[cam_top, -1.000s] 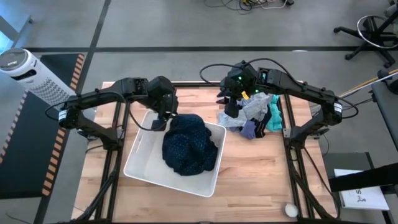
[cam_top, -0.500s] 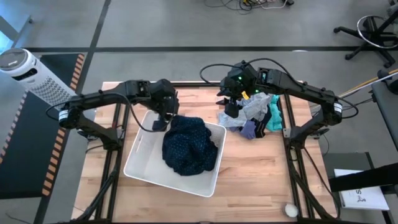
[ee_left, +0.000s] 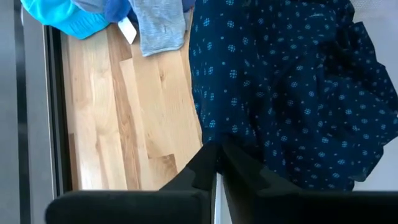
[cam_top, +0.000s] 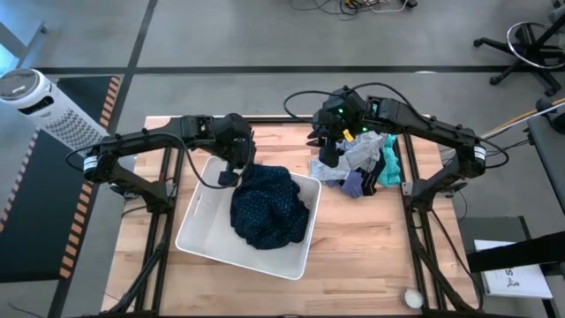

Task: Sort clothes
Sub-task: Put the dark blue polo shirt into the white laundry bin

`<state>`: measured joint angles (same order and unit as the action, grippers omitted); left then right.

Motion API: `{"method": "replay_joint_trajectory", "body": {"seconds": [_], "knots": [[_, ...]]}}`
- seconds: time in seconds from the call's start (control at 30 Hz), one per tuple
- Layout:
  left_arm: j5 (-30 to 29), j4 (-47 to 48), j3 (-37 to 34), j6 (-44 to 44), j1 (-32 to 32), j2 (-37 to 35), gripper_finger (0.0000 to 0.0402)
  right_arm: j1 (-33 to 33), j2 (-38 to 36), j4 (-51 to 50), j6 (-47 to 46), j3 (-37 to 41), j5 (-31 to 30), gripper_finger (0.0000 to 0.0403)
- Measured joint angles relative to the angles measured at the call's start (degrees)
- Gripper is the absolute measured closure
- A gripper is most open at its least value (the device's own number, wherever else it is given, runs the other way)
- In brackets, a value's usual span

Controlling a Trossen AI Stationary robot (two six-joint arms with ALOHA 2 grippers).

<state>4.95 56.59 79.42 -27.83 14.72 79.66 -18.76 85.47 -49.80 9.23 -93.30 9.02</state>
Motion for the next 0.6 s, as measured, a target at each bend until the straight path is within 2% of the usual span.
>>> {"method": "replay_joint_trajectory", "body": {"seconds": [0.27,0.6], "knots": [[-0.07,-0.19,1.36,0.17,0.0,-0.09,0.0401,0.0,0.02,0.53,0.58,0.0,-0.02,0.0373],[-0.07,0.84,4.9,1.55,-0.19,-0.9,0.0401,0.0,0.02,0.61,0.83,0.0,-0.04,0.037]]}}
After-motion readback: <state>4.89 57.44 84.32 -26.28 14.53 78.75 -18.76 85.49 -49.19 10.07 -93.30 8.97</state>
